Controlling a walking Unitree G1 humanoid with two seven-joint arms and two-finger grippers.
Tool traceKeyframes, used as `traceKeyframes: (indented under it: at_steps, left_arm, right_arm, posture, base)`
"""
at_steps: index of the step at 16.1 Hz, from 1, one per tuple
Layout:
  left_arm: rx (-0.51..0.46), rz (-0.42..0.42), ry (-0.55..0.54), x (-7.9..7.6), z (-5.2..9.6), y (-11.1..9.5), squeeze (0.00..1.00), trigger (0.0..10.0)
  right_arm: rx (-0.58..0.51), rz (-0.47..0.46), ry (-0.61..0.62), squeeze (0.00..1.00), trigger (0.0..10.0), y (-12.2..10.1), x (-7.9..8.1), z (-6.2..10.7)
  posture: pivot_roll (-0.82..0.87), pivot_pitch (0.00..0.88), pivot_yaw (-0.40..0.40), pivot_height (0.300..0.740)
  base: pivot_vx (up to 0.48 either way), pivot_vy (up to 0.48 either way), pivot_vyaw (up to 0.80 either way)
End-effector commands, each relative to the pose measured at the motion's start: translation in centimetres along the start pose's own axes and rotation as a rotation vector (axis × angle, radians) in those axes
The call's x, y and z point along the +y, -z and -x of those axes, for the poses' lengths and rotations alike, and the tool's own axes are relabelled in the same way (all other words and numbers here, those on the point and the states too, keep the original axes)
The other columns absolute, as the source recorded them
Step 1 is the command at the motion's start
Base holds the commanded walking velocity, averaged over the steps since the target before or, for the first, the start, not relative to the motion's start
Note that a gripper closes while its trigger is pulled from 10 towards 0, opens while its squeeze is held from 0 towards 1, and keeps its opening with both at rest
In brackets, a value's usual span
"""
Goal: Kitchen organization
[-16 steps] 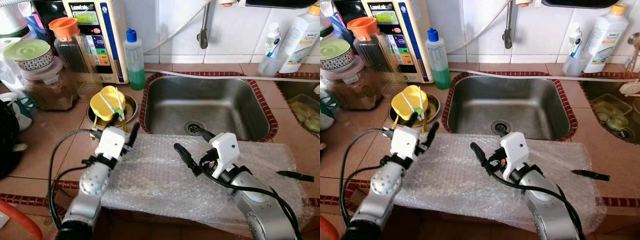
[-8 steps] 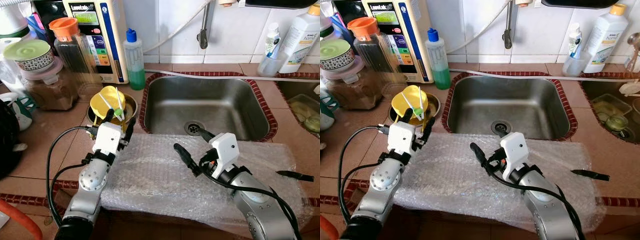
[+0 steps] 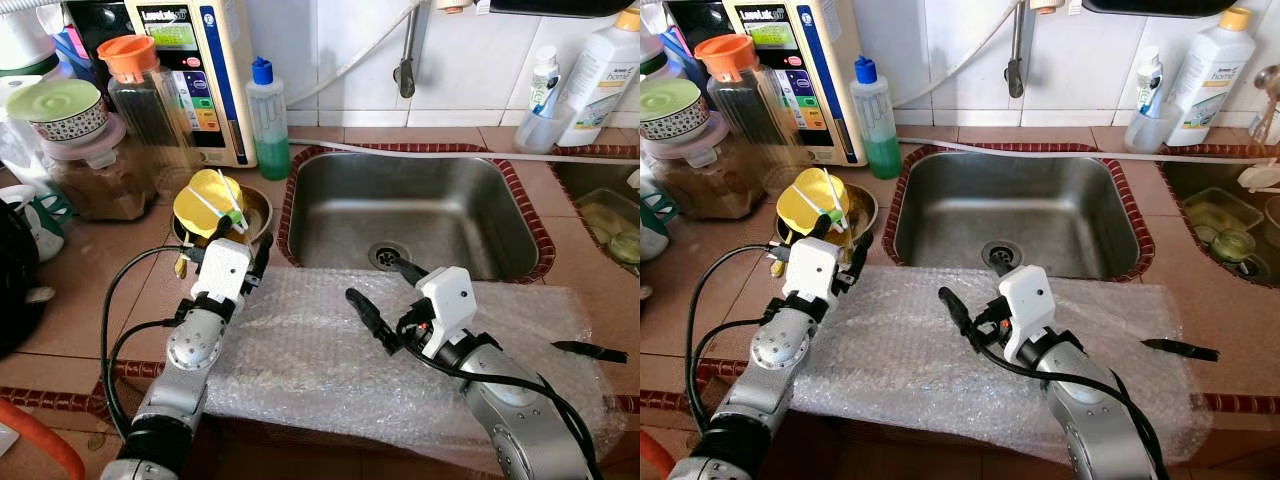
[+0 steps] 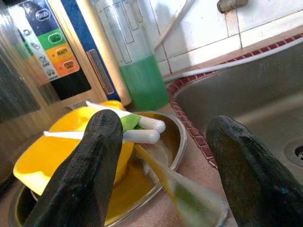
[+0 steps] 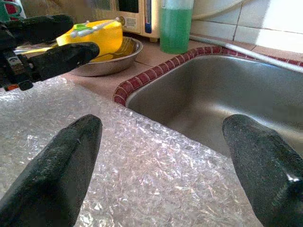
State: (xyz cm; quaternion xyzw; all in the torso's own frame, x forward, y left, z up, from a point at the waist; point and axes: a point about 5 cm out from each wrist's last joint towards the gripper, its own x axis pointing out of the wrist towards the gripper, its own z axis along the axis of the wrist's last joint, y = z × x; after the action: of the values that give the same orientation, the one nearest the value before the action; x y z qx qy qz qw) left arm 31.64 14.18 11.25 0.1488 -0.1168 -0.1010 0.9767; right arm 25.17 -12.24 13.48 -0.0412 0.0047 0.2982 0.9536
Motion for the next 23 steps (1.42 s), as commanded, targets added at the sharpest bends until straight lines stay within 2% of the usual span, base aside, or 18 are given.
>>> traceKeyframes:
  at_steps: [1, 4, 6, 7, 9, 11, 12, 13, 14, 15, 16, 18, 19, 20, 22, 23]
  left_arm:
    - [-0.005, -0.012, 0.002, 0.1, -0.2, 0.0, 0.00, 10.0]
    - [-0.004, -0.014, -0.008, 0.3, -0.3, 0.1, 0.00, 10.0]
    - [0.005, -0.026, -0.025, 0.5, -0.4, 0.2, 0.00, 9.1]
    - [0.005, -0.027, -0.027, 0.5, -0.4, 0.3, 0.00, 8.1]
    - [0.007, -0.032, -0.032, 0.7, -0.4, 0.3, 0.00, 7.5]
    - [0.010, -0.035, -0.040, 0.9, -0.5, 0.4, 0.00, 5.1]
    - [0.012, -0.036, -0.041, 0.9, -0.5, 0.4, 0.00, 4.9]
    - [0.013, -0.035, -0.046, 0.9, -0.5, 0.4, 0.00, 3.9]
    - [0.013, -0.035, -0.047, 0.9, -0.6, 0.4, 0.00, 3.8]
    - [0.016, -0.038, -0.050, 1.0, -0.6, 0.5, 0.00, 1.8]
    - [0.017, -0.037, -0.051, 1.0, -0.6, 0.5, 0.00, 1.8]
    - [0.016, -0.040, -0.058, 1.1, -0.6, 0.5, 0.00, 0.0]
    - [0.014, -0.039, -0.060, 1.1, -0.6, 0.5, 0.00, 0.5]
    - [0.007, -0.041, -0.062, 1.1, -0.6, 0.4, 0.00, 7.3]
    - [0.002, -0.039, -0.060, 1.1, -0.6, 0.3, 0.00, 7.3]
    - [0.002, -0.038, -0.059, 1.0, -0.6, 0.4, 0.00, 6.6]
  right_arm:
    - [-0.021, -0.010, -0.011, 0.00, 10.0, -0.6, 0.1, 0.1]
    - [-0.033, -0.005, -0.011, 0.00, 10.0, -1.0, 0.1, -0.1]
    - [-0.034, -0.002, -0.010, 0.00, 10.0, -1.0, 0.0, -0.1]
    - [-0.034, 0.001, -0.009, 0.00, 10.0, -1.0, -0.1, -0.1]
    - [-0.037, 0.007, -0.004, 0.00, 10.0, -1.1, -0.2, -0.2]
    - [-0.037, 0.011, -0.003, 0.00, 10.0, -1.1, -0.2, -0.2]
    - [-0.037, 0.013, -0.003, 0.00, 10.0, -1.1, -0.2, -0.2]
    - [-0.037, 0.016, -0.002, 0.00, 10.0, -1.1, -0.2, -0.2]
    - [-0.037, 0.017, -0.001, 0.00, 10.0, -1.1, -0.2, -0.2]
    - [-0.036, 0.020, -0.001, 0.00, 10.0, -1.1, -0.2, -0.3]
    - [-0.036, 0.020, -0.001, 0.00, 10.0, -1.1, -0.2, -0.3]
    - [-0.035, 0.020, 0.000, 0.00, 10.0, -1.0, -0.2, -0.3]
    - [-0.034, 0.020, 0.000, 0.00, 10.0, -1.0, -0.2, -0.2]
    - [-0.032, 0.021, 0.000, 0.00, 10.0, -0.9, -0.2, -0.2]
    - [-0.031, 0.022, 0.000, 0.00, 10.0, -0.9, -0.2, -0.2]
    - [-0.031, 0.022, 0.001, 0.00, 10.0, -0.9, -0.1, -0.1]
  posture:
    - [-0.34, 0.075, 0.085, 0.740]
    - [-0.34, 0.075, 0.083, 0.740]
    - [-0.34, 0.074, 0.083, 0.740]
    - [-0.34, 0.073, 0.082, 0.740]
    - [-0.34, 0.071, 0.082, 0.740]
    - [-0.34, 0.069, 0.080, 0.740]
    - [-0.34, 0.068, 0.080, 0.740]
    - [-0.34, 0.068, 0.080, 0.740]
    - [-0.34, 0.067, 0.080, 0.740]
    - [-0.34, 0.067, 0.081, 0.740]
    - [-0.34, 0.067, 0.081, 0.740]
    - [-0.34, 0.067, 0.081, 0.740]
    - [-0.34, 0.067, 0.082, 0.740]
    - [-0.34, 0.068, 0.083, 0.740]
    - [-0.34, 0.069, 0.082, 0.740]
    - [-0.34, 0.069, 0.082, 0.740]
  base:
    - [0.000, 0.000, 0.00]
    - [0.000, 0.000, 0.00]
    - [0.000, 0.000, 0.00]
    - [0.000, 0.000, 0.00]
    - [0.000, 0.000, 0.00]
    - [0.000, 0.000, 0.00]
    - [0.000, 0.000, 0.00]
    - [0.000, 0.000, 0.00]
    - [0.000, 0.000, 0.00]
    - [0.000, 0.000, 0.00]
    - [0.000, 0.000, 0.00]
    - [0.000, 0.000, 0.00]
    - [0.000, 0.000, 0.00]
    - [0.000, 0.000, 0.00]
    - [0.000, 0.000, 0.00]
    - [0.000, 0.000, 0.00]
